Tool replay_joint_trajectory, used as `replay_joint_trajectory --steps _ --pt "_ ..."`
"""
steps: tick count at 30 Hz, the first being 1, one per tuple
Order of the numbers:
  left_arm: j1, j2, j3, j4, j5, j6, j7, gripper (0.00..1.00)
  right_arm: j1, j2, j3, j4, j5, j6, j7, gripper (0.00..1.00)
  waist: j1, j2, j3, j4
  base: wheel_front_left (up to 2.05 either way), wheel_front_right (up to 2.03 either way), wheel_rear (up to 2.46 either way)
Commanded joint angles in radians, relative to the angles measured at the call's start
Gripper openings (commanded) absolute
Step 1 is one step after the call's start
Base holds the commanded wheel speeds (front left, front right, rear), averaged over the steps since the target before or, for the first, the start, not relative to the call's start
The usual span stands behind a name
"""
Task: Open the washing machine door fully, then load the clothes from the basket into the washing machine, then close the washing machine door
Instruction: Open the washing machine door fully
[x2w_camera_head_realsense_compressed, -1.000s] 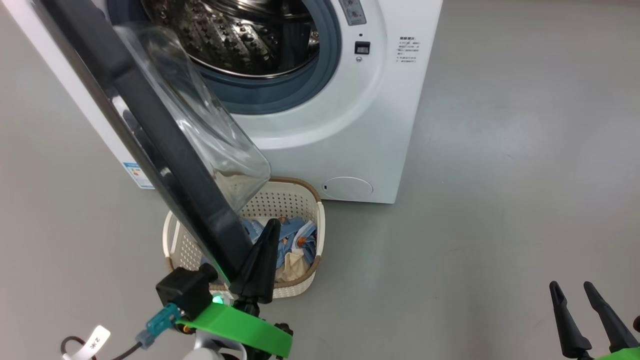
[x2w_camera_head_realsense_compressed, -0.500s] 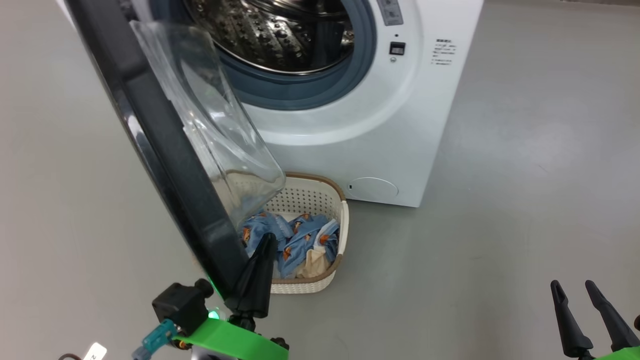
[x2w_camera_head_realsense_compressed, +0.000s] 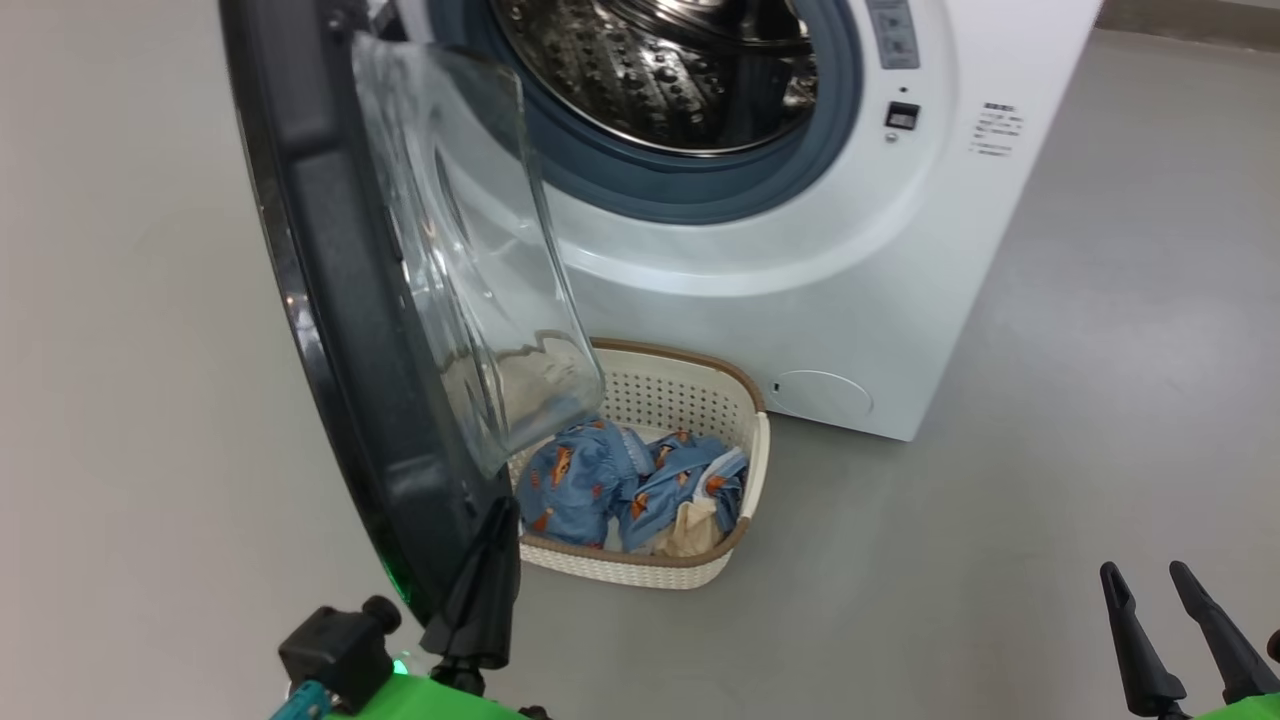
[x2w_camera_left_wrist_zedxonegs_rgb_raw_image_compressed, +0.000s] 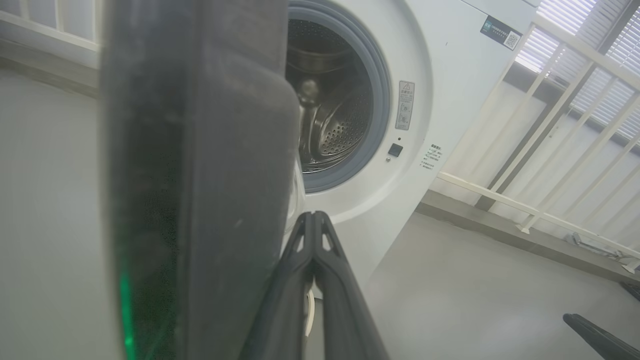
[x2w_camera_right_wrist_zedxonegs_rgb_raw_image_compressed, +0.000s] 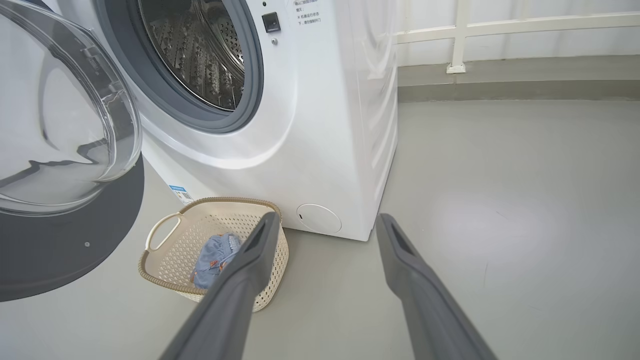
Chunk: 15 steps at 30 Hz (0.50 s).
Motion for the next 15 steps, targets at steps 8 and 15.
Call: replay_joint_trajectory --steps 8,15 --pt "0.01 0.035 0.142 -0.026 0.027 0.018 -0.007 0.0 0.012 -0.022 0.032 -0.02 -0.005 0.002 -0.012 1.0 0.0 0.0 -0.012 0.067 0.0 0.0 0.0" --pt "0.001 0.073 0.232 -0.018 0.034 0.028 -0.007 0.0 0.011 -0.022 0.039 -0.022 -0.005 0.002 -0.012 1.0 0.0 0.0 -0.006 0.076 0.0 0.0 0.0"
